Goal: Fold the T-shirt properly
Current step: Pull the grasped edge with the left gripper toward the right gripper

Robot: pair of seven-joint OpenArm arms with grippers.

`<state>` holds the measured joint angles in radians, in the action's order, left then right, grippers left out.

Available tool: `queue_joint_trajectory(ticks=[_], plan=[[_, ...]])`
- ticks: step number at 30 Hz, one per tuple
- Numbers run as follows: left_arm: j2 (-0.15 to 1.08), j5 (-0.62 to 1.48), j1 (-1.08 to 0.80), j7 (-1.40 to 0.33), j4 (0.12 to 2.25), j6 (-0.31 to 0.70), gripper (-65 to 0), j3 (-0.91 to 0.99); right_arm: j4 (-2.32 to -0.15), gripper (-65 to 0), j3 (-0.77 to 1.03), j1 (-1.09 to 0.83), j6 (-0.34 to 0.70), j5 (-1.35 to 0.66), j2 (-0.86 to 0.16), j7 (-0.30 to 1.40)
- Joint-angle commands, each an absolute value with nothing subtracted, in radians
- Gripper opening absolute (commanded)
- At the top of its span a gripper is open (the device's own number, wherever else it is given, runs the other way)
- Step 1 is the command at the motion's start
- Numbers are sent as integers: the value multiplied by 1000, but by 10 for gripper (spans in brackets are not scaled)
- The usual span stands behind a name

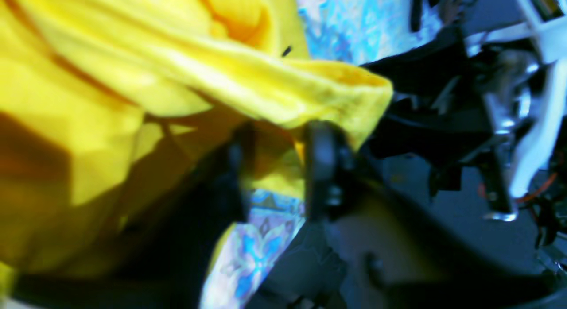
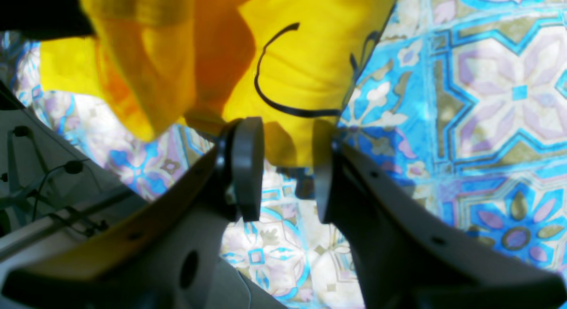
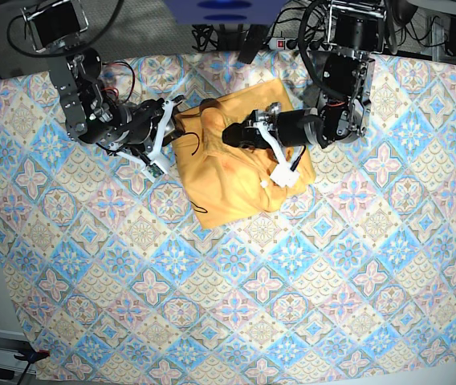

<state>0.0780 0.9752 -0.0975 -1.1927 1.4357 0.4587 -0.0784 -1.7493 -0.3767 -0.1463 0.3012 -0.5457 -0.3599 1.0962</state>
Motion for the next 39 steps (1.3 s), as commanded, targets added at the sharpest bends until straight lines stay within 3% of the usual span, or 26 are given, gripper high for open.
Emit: queue_joint_trajectory(ticks=[1, 10, 15, 21, 31, 39], plan=[[76, 998, -85, -1185, 1448, 466, -575, -76, -1768, -467, -371, -133, 302, -553, -366, 1084], [77, 1003, -82, -1198, 1448, 466, -518, -77, -1768, -467, -369, -133, 302, -553, -366, 1082], [79, 1003, -64, -1273, 1448, 466, -526, -76, -1768, -467, -348, -137, 302, -558, -366, 1049], [102, 1003, -88, -1285, 1448, 466, -596, -76, -1771, -467, -349, -137, 302, -558, -366, 1049], [156, 1007, -206, -1300, 1607, 466, -596, -70, -1770, -467, -349, -137, 302, -558, -366, 1043], [162, 1000, -216, -1300, 1610, 466, -580, -71, -1770, -466, -354, -137, 302, -558, -366, 1043]])
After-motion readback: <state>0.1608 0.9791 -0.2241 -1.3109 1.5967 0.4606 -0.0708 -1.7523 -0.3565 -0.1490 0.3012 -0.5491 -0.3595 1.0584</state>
